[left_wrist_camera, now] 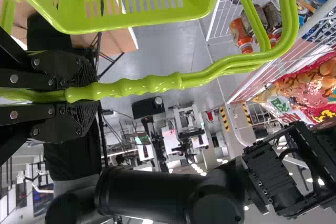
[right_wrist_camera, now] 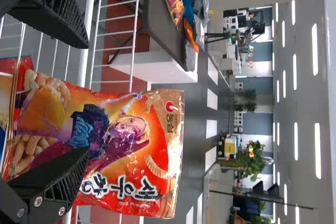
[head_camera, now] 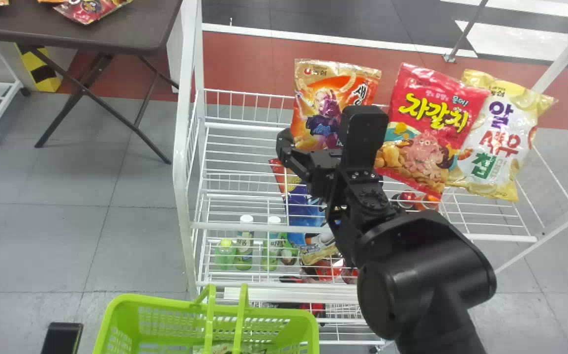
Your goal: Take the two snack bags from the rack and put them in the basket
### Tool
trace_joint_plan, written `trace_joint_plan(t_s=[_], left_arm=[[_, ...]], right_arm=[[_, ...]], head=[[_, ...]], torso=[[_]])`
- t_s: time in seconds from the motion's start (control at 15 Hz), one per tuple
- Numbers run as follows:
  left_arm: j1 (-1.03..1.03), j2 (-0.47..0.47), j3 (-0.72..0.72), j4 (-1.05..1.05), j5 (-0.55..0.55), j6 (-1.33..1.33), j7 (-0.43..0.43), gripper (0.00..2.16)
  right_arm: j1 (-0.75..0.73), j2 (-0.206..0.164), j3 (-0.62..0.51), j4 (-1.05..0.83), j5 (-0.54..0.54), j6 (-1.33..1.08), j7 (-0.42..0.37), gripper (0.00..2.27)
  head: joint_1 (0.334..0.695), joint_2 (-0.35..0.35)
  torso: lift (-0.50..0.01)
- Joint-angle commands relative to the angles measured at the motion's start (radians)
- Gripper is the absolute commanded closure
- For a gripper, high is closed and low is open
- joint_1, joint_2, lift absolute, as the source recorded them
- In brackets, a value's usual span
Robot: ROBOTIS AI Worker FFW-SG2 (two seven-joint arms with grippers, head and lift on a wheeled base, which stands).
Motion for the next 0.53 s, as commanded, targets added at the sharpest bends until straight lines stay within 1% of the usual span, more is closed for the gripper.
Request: trace_joint_plan(t_s=[0.0, 0.2, 0.47], left_arm=[[0.003, 0.006, 0.007, -0.002, 0.007, 0.0, -0.001, 1.84], [0.005, 0.007, 0.007, 0.007, 0.007, 0.0, -0.001, 1.84], [-0.002, 0.006, 0.01, 0.024, 0.007, -0.003, 0.0, 1.84]], right_arm=[[-0.033, -0.001, -0.008, 0.056, 0.0, -0.012, 0.001, 0.13], [-0.087, -0.001, -0.013, 0.145, 0.009, -0.046, 0.001, 0.13], [-0.116, -0.015, -0.025, 0.176, -0.005, -0.064, -0.007, 0.13]], head=[[0.695, -0.161], [0.695, -0.168], [0.695, -0.181]], torso=[[-0.011], [-0.011], [-0.011]])
